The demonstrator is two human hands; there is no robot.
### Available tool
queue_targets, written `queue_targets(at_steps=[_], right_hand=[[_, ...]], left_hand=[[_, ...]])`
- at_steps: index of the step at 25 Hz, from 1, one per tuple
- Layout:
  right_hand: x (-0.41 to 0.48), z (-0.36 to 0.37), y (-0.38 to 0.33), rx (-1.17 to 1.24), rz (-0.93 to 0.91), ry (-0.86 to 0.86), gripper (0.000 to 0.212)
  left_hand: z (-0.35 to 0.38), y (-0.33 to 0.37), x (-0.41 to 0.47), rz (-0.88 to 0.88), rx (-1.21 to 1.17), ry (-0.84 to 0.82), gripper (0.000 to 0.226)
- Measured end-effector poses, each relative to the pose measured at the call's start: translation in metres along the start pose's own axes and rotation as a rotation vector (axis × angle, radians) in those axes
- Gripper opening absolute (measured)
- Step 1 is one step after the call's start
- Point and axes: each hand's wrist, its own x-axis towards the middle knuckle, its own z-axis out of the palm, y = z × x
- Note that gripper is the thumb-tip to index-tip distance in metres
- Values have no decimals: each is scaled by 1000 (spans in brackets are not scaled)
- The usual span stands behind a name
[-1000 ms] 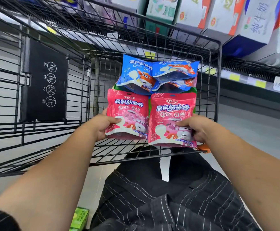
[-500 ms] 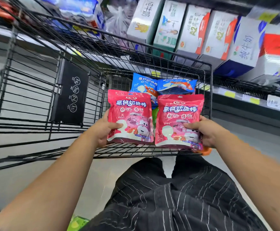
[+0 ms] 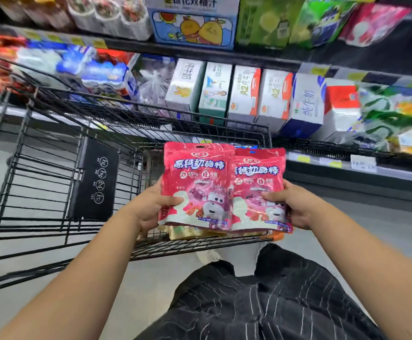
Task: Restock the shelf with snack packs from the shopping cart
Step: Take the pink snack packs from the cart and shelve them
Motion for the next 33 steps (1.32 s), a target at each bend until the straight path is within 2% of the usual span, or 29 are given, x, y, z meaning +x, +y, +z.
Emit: queue_targets(at_steps=[6,10,16,23,29,33], right_hand=[[-31,-70,-6,53,-89,10,58],[-50,-133,-10,99,-125,34,49],[-74,-231,-25,108,-165,47,49],[-100,-327,-43,145,-264,85,45],[-105,-370,-58,260,-319,133,49],[-102,-382,-81,301,-339,132,42]], left_hand=[[73,14,21,60,215,-79,64],[141,11,32,89,279,-91,58],[251,3,46,87,234,-121,58],[358,6,71,141,190,-148,46],[409,25,95,177,245,-172,49],[424,51,111,171,270,-212,49]])
